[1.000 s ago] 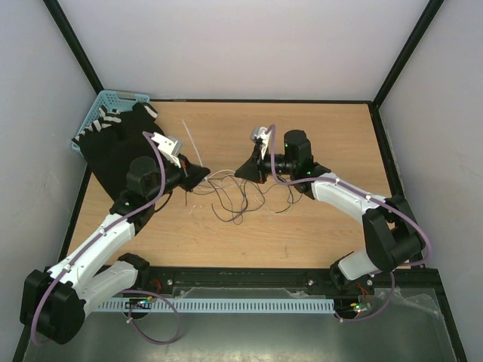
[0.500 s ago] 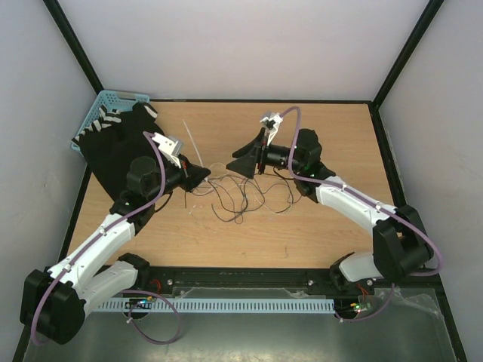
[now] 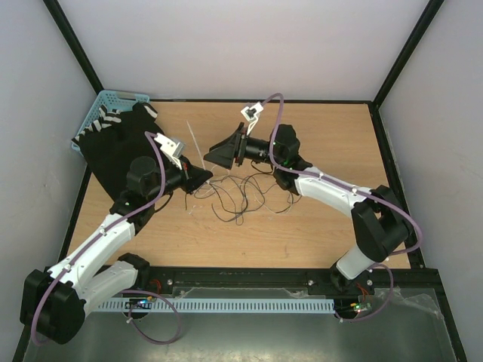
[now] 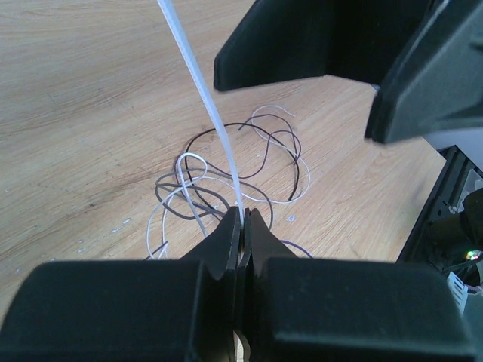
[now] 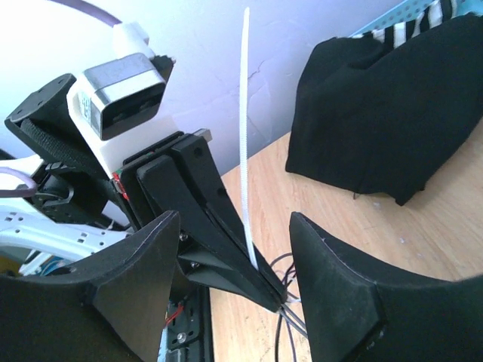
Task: Zip-tie the wires
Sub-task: Adjust the cable at the center of the board, then adjust the ribbon.
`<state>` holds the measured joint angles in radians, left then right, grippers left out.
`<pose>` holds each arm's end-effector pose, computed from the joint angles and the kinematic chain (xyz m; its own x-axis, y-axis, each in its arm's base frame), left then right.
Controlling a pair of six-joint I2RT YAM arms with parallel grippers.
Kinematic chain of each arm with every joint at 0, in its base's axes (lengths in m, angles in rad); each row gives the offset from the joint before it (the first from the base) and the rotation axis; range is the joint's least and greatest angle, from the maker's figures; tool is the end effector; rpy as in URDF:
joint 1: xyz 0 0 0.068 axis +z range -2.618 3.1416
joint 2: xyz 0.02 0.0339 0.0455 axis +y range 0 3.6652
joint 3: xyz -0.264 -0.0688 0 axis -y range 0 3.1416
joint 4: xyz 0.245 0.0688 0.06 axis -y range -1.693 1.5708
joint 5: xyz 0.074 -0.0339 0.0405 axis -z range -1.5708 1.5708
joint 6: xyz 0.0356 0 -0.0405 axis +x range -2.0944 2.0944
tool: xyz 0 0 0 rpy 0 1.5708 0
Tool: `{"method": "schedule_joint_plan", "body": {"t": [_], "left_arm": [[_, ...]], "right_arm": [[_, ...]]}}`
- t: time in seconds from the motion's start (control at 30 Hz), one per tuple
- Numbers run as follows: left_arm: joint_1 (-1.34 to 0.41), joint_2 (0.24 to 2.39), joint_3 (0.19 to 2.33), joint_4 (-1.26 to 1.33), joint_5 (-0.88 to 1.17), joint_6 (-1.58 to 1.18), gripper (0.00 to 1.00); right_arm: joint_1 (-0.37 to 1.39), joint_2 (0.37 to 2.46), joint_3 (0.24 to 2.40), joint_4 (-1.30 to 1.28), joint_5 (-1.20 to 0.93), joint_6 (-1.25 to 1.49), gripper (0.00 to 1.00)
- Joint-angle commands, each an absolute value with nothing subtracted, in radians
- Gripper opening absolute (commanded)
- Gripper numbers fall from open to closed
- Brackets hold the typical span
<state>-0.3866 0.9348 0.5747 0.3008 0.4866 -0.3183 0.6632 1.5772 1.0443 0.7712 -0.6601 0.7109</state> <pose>0.1965 -0.0980 0.2895 -0.2917 -0.1799 -0.9394 0.7100 0.6174 -0.3387 0.2722 0.2403 0.3288 -0.4828 0.2769 -0.8308 -0.8457 0.0989 0.5244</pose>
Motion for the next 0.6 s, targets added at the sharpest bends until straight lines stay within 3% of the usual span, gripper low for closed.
{"method": "schedule_joint_plan", "body": {"t": [0.0,0.57], "left_arm": [[-0.381,0.926,0.597,0.32,0.517,-0.316,0.0],[-0.382,0.929,0.599,0.323,0.514,-0.323,0.0]], "right_arm": [[0.682,1.598,1.082,0.828,-0.65,0.739,0.69],[0.717,1.682,1.112,0.864,-0.754,0.796,0.4]]}}
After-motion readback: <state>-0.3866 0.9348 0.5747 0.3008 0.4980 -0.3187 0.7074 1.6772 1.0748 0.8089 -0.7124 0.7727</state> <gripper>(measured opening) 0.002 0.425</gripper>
